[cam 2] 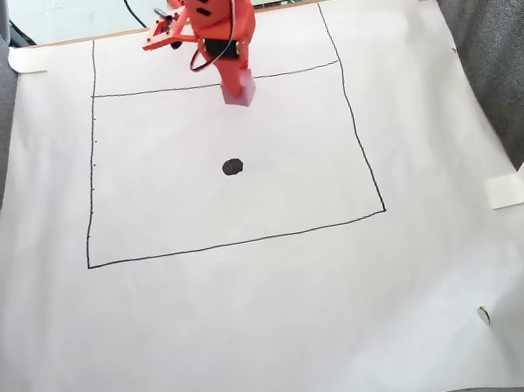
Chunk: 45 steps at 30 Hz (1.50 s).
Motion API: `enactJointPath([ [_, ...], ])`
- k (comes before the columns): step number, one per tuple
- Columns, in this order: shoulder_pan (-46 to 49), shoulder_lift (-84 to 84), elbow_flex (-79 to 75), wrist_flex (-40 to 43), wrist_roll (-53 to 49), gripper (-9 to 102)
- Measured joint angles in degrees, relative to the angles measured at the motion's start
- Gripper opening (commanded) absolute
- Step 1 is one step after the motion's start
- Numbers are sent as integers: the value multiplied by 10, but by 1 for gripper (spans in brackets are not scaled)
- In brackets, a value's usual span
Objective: Grasp the colored block, Place it on the black dot, and then return the arm to the default position.
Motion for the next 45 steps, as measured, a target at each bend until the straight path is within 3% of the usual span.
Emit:
enactJointPath([
  [15,72,-153,-178,16,-28,0],
  [45,55,-381,-483,86,-18,0],
])
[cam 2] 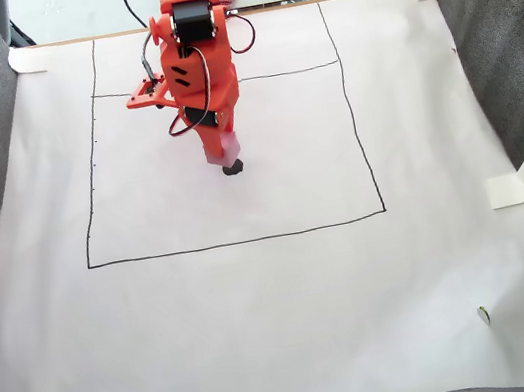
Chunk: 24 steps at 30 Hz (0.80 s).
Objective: Grasp the colored block, Place it on the black dot, and then return the arm to the default position.
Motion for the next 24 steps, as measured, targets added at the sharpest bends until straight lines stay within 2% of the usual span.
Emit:
enactJointPath([
  [24,4,-59,-69,6,6,0],
])
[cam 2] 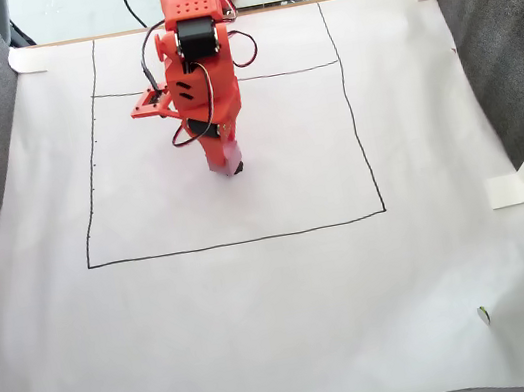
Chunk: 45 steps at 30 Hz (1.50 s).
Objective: Grasp the colored block, Place it on the black dot, and then return the arm to the default position.
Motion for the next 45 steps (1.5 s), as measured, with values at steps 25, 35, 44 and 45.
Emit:
enactJointPath([
  [25,-10,-30,-7,5,-2,0],
  [35,-11,-30,-7,5,-11,12],
  [44,-16,-33,-7,14,-17,30],
  [45,-15,-33,-7,14,-17,32],
])
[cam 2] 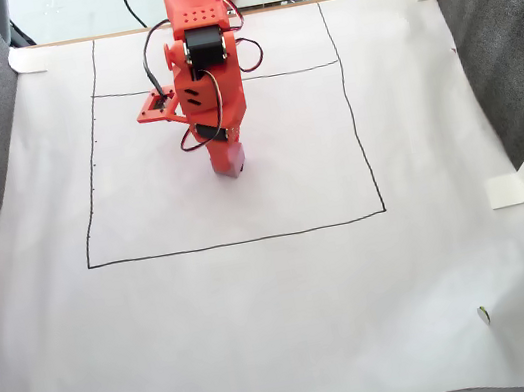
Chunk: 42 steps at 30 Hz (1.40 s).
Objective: Grasp the colored block, Place it on the black dot, and then return the arm to the default position.
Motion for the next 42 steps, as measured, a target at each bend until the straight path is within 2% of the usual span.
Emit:
enactJointPath([
  [10,4,56,52,-3,0,37],
  [16,2,296,297,-91,-6,38],
  [22,-42,561,549,-149,-14,38],
  [25,-40,669,642,-170,-17,31],
  [28,-33,776,739,-205,-33,19],
  [32,-32,964,930,-319,-72,0],
  [34,-18,1076,1051,-396,-103,0],
  [36,-25,1175,1167,-435,-132,0],
  [39,-40,1303,1287,-419,-156,0],
  [42,-31,1389,1339,-398,-183,0],
])
